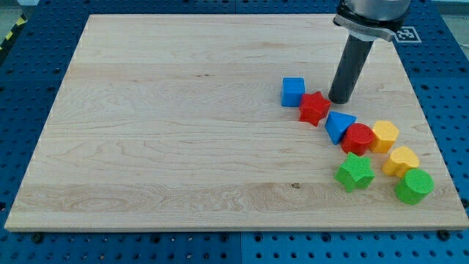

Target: Move the red star parallel to the blue cube

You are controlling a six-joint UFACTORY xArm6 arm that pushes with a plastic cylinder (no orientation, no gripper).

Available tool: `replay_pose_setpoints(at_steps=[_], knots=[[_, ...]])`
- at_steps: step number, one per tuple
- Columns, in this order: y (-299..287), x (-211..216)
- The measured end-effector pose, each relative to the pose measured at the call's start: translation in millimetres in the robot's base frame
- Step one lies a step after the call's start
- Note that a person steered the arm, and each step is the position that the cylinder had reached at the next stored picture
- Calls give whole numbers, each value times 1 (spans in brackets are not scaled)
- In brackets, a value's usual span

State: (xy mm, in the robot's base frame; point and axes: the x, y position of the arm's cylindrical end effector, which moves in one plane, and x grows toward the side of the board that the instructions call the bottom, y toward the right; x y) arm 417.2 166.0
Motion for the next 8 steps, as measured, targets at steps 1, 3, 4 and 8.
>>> replay_pose_setpoints(at_steps=[1,3,4,8], knots=[[-9,0],[-5,5],[-22,33],[-81,40]])
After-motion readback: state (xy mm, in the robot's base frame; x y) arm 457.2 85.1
